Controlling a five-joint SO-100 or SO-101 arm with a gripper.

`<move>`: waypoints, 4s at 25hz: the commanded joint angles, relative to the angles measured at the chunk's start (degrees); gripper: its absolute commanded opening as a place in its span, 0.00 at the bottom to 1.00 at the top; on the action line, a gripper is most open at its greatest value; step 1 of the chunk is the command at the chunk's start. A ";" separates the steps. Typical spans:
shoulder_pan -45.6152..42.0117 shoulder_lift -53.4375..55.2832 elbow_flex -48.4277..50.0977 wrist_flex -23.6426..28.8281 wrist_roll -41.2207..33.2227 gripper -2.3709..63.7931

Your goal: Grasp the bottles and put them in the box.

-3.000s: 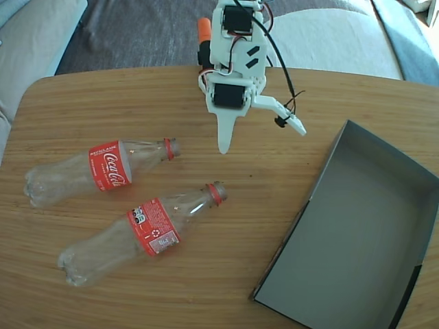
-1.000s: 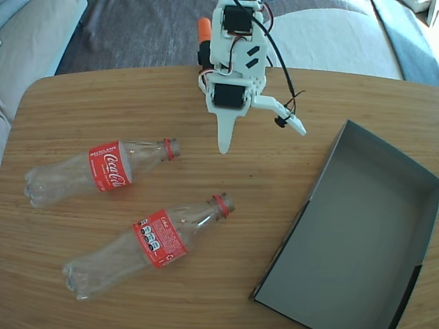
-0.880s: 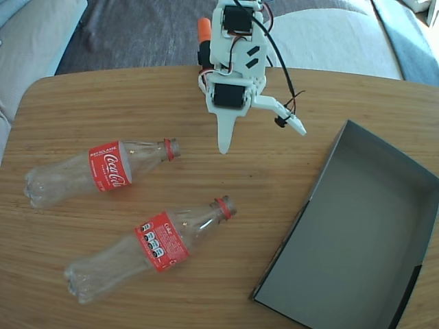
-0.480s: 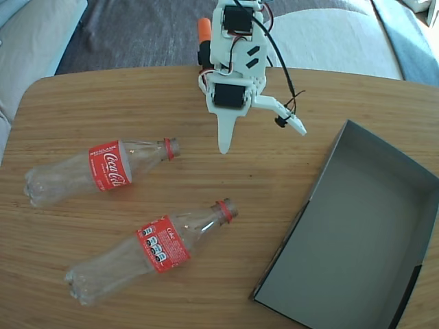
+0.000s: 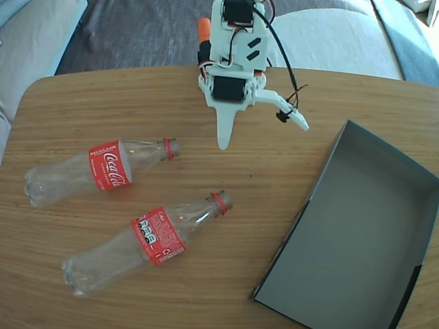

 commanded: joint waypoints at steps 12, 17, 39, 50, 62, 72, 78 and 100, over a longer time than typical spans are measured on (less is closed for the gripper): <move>-4.75 -46.49 -42.54 6.24 -3.78 0.04; -4.66 -57.04 -51.68 8.88 -23.55 0.04; -4.22 -61.70 -45.35 12.22 -35.33 0.57; -3.69 -66.97 -45.35 13.62 -25.66 0.57; -3.34 -77.70 -47.02 7.38 -26.19 0.59; -1.67 -82.97 -48.78 2.99 -26.28 0.71; 1.23 -87.54 -50.19 1.23 -26.37 0.71; 1.93 -95.01 -51.42 -2.72 -33.66 0.71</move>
